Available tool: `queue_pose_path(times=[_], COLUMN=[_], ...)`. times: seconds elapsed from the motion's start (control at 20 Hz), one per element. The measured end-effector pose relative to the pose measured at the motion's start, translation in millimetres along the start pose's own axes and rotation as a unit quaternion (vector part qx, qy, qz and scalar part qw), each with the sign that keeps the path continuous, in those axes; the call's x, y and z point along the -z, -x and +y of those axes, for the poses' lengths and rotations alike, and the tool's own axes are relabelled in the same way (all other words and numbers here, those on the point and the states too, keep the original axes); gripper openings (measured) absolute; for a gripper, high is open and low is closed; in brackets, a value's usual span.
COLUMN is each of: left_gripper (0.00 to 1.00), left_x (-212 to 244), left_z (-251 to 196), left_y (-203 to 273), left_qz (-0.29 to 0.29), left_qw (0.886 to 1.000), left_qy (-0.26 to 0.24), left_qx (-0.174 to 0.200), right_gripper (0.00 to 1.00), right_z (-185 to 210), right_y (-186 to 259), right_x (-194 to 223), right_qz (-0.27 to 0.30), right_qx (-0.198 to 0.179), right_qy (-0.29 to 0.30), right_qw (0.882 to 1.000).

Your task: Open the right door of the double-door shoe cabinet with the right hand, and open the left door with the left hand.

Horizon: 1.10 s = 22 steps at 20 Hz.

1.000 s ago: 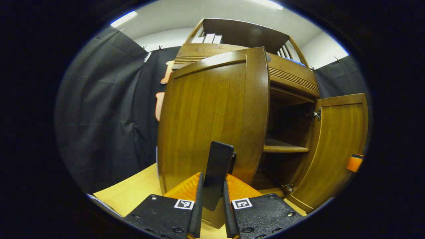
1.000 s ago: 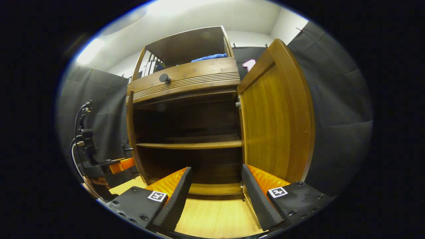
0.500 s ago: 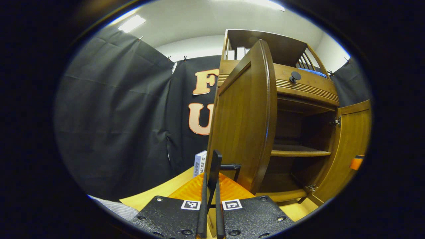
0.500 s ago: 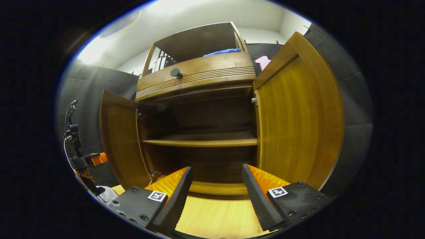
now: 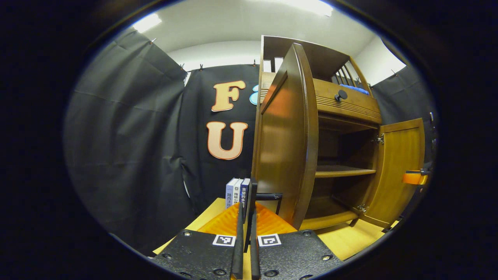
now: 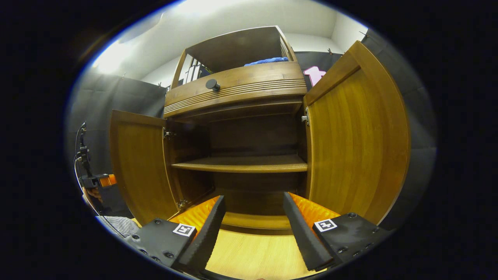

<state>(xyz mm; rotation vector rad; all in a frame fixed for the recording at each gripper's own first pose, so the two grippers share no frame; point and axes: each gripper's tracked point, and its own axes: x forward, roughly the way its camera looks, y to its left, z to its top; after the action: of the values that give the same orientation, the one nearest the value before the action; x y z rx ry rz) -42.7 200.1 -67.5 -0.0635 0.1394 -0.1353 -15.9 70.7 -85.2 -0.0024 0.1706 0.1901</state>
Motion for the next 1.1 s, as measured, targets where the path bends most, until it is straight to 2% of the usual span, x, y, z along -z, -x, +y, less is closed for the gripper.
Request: queue_pose_path(times=[0.05, 0.1, 0.15, 0.2, 0.25, 0.3, 0.35, 0.45, 0.55, 0.6, 0.65, 0.7, 0.8, 0.85, 0.9, 0.95, 1.1], left_gripper=[0.1, 0.1, 0.12, 0.12, 0.13, 0.13, 0.14, 0.07, 0.07, 0.0, 0.08, 0.07, 0.07, 0.07, 0.07, 0.07, 0.07], left_x=[2, 13, 21, 19, 19, 18, 18, 11, -6, -13, -22, -30, -41, -44, -48, -50, -54], left_z=[2, 2, 3, 8, 12, 9, 5, 0, -10, -19, -31, -45, -77, -92, -106, -120, -154], left_y=[2, 1, 5, 10, 15, 23, 30, 51, 65, 70, 71, 70, 65, 59, 55, 48, 24], left_qz=[0.002, 0.018, 0.033, 0.037, 0.037, 0.038, 0.038, 0.033, 0.016, 0.011, 0.007, 0.0, -0.008, -0.012, -0.017, -0.021, -0.025], left_qw=[1.0, 0.999, 0.998, 0.997, 0.998, 0.998, 0.998, 0.999, 1.0, 1.0, 1.0, 0.999, 0.998, 0.998, 0.997, 0.996, 0.995], left_qy=[0.011, 0.021, 0.027, 0.026, 0.022, 0.023, 0.026, 0.021, 0.003, -0.007, -0.017, -0.028, -0.037, -0.038, -0.033, -0.021, 0.004], left_qx=[0.021, 0.041, 0.055, 0.055, 0.05, 0.046, 0.043, 0.029, 0.014, 0.012, 0.015, 0.024, 0.047, 0.057, 0.066, 0.078, 0.101], right_gripper=[0.85, 0.96, 0.96, 0.96, 1.0, 0.95, 0.95, 0.95, 0.96, 0.85, 0.85, 0.96, 0.96, 0.85, 0.85, 0.96, 0.96], right_z=[1, 2, 3, 3, 2, 1, 3, 6, 9, 10, 11, 13, 14, 13, 12, 8, -9], right_y=[-1, -3, -5, -7, -11, -15, -18, -23, -29, -32, -34, -35, -36, -36, -34, -32, -22], right_x=[0, -1, -1, -2, -3, -3, -2, -2, -3, -3, -2, -2, -3, -3, -2, -3, -3], right_qz=[0.0, 0.002, 0.003, 0.002, 0.002, 0.004, 0.007, 0.009, 0.007, 0.008, 0.009, 0.009, 0.009, 0.008, 0.007, 0.003, -0.005], right_qx=[-0.003, -0.005, -0.007, -0.007, -0.006, -0.005, -0.005, -0.008, -0.012, -0.014, -0.018, -0.021, -0.026, -0.026, -0.024, -0.016, 0.014], right_qy=[-0.002, -0.004, -0.005, -0.005, -0.003, -0.001, 0.0, 0.002, 0.004, 0.006, 0.006, 0.006, 0.002, 0.001, -0.001, -0.001, 0.004], right_qw=[1.0, 1.0, 1.0, 1.0, 1.0, 1.0, 1.0, 1.0, 1.0, 1.0, 1.0, 1.0, 1.0, 1.0, 1.0, 1.0, 1.0])
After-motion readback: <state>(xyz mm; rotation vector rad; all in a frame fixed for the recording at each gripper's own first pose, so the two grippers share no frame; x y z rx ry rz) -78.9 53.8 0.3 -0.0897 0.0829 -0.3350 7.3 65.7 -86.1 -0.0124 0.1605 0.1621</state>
